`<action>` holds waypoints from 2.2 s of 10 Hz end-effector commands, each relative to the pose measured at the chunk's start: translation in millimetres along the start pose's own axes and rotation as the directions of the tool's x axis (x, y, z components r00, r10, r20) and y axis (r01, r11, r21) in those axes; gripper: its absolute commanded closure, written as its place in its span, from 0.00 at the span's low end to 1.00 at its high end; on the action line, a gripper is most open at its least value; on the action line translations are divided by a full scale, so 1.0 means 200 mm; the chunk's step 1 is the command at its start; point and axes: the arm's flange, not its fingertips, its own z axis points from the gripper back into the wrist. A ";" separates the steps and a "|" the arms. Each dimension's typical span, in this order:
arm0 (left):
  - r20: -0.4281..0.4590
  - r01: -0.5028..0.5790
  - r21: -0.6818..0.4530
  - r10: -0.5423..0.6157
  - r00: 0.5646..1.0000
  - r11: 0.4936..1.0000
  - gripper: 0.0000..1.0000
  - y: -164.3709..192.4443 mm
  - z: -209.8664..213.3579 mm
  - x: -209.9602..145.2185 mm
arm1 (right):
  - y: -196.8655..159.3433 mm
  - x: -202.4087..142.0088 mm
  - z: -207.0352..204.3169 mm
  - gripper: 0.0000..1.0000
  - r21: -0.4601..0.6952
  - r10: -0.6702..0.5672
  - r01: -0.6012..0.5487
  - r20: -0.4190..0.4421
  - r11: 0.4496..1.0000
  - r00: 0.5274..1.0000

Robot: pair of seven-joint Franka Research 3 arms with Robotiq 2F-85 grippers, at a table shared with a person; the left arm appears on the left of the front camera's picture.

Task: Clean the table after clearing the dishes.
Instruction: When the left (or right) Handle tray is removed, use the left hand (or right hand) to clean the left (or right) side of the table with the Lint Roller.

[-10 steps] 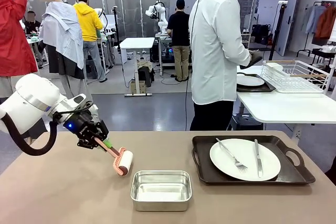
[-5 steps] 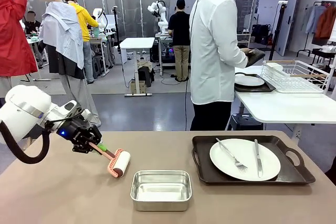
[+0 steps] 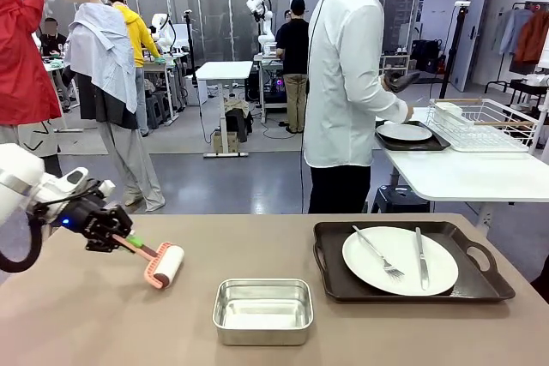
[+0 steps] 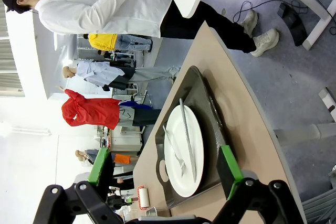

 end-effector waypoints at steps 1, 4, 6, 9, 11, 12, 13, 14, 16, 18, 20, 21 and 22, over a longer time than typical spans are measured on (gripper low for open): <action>0.005 0.029 0.075 -0.030 1.000 0.997 0.79 0.17 0.12 -0.01 | 0.01 0.00 0.00 0.00 0.013 -0.013 0.013 0.009 1.000 1.000; 0.006 0.011 0.215 -0.012 1.000 0.977 0.79 0.26 0.38 0.00 | 0.01 0.00 0.00 0.00 0.013 -0.013 0.013 0.009 1.000 1.000; 0.056 -0.003 0.298 -0.014 0.998 0.954 0.79 0.30 0.52 -0.01 | 0.01 0.00 0.00 0.00 0.013 -0.013 0.013 0.009 1.000 1.000; 0.112 -0.052 0.464 -0.001 0.994 0.884 0.79 0.29 0.74 -0.10 | 0.01 0.00 0.00 0.00 0.013 -0.013 0.013 0.009 1.000 1.000; 0.154 -0.076 0.516 -0.005 0.988 0.853 0.79 0.25 0.85 -0.14 | 0.01 0.00 0.00 0.00 0.013 -0.013 0.013 0.009 1.000 1.000; 0.156 -0.069 0.537 -0.019 0.988 0.841 0.79 0.19 0.89 -0.17 | 0.01 0.00 0.00 0.00 0.013 -0.013 0.013 0.009 1.000 1.000; 0.159 -0.074 0.564 -0.021 0.987 0.822 0.79 0.10 0.94 -0.21 | 0.01 0.00 0.00 0.00 0.013 -0.013 0.013 0.009 1.000 1.000; 0.145 -0.058 0.565 -0.030 0.989 0.823 0.79 0.00 1.00 -0.26 | 0.01 0.00 0.00 0.00 0.013 -0.013 0.013 0.009 1.000 1.000; 0.161 -0.030 0.542 -0.069 0.985 0.840 0.79 -0.19 1.11 -0.40 | 0.01 0.00 0.00 0.00 0.013 -0.013 0.013 0.009 1.000 1.000; 0.159 -0.030 0.561 -0.072 0.985 0.827 0.79 -0.09 1.08 -0.29 | 0.01 0.00 0.00 0.00 0.013 -0.013 0.013 0.009 1.000 1.000; 0.159 -0.030 0.561 -0.072 0.985 0.827 0.79 -0.09 1.08 -0.29 | 0.01 0.00 0.00 0.00 0.013 -0.013 0.013 0.009 1.000 1.000; 0.159 -0.030 0.561 -0.072 0.985 0.827 0.79 -0.09 1.08 -0.29 | 0.01 0.00 0.00 0.00 0.013 -0.013 0.013 0.009 1.000 1.000; 0.159 -0.030 0.561 -0.072 0.985 0.827 0.79 -0.09 1.08 -0.29 | 0.01 0.00 0.00 0.00 0.013 -0.013 0.013 0.009 1.000 1.000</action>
